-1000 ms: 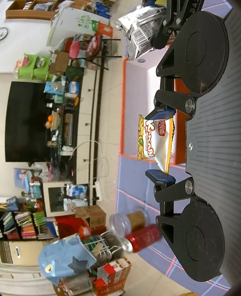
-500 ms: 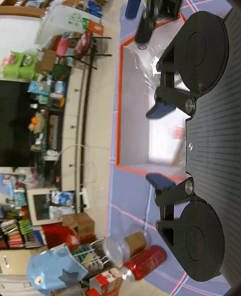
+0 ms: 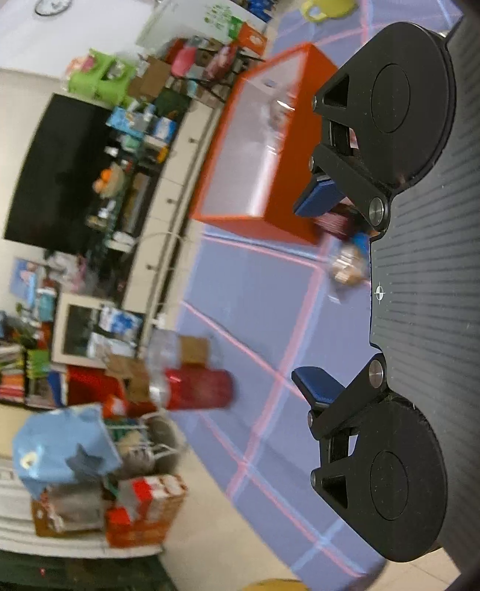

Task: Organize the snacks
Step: 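Grasp the blue cookie packet with the left gripper while the right grasps the yellow bag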

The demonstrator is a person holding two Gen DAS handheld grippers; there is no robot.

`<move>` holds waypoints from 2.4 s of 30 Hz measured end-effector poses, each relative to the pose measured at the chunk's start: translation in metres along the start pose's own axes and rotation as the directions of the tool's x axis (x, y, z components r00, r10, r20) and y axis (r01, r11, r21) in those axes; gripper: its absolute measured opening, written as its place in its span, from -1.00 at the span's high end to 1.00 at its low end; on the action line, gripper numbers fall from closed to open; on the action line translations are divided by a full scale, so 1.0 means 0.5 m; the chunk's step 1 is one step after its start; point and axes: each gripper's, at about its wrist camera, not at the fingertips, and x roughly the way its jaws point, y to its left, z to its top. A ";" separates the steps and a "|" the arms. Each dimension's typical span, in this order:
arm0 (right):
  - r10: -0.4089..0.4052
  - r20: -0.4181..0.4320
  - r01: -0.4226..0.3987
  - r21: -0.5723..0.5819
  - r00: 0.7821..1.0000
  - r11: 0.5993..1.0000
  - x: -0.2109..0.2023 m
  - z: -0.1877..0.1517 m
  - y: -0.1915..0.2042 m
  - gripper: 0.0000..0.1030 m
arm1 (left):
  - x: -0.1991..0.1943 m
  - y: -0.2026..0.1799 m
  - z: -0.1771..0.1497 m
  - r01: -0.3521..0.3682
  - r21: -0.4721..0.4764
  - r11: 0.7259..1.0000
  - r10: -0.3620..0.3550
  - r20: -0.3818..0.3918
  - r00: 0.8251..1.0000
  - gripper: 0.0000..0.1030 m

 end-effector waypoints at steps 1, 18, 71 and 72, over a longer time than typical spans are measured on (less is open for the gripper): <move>0.011 -0.011 -0.011 -0.019 1.000 1.000 -0.002 -0.011 0.001 -0.82 | 0.010 0.004 -0.021 -0.012 0.012 1.000 0.012 -0.021 1.000 -0.52; 0.147 -0.299 -0.211 -0.194 0.943 0.958 0.076 -0.107 0.026 -0.82 | 0.100 -0.017 -0.091 -0.108 -0.179 0.978 0.053 -0.287 0.956 -0.80; 0.083 -0.495 -0.028 0.118 0.865 0.993 0.141 -0.145 0.006 -0.08 | 0.154 -0.033 -0.113 -0.075 -0.051 0.996 0.055 -0.329 0.943 0.52; 0.082 -0.498 -0.029 0.113 0.864 0.993 0.142 -0.146 0.007 -0.11 | 0.152 -0.031 -0.115 -0.075 -0.047 0.996 0.055 -0.328 0.943 0.52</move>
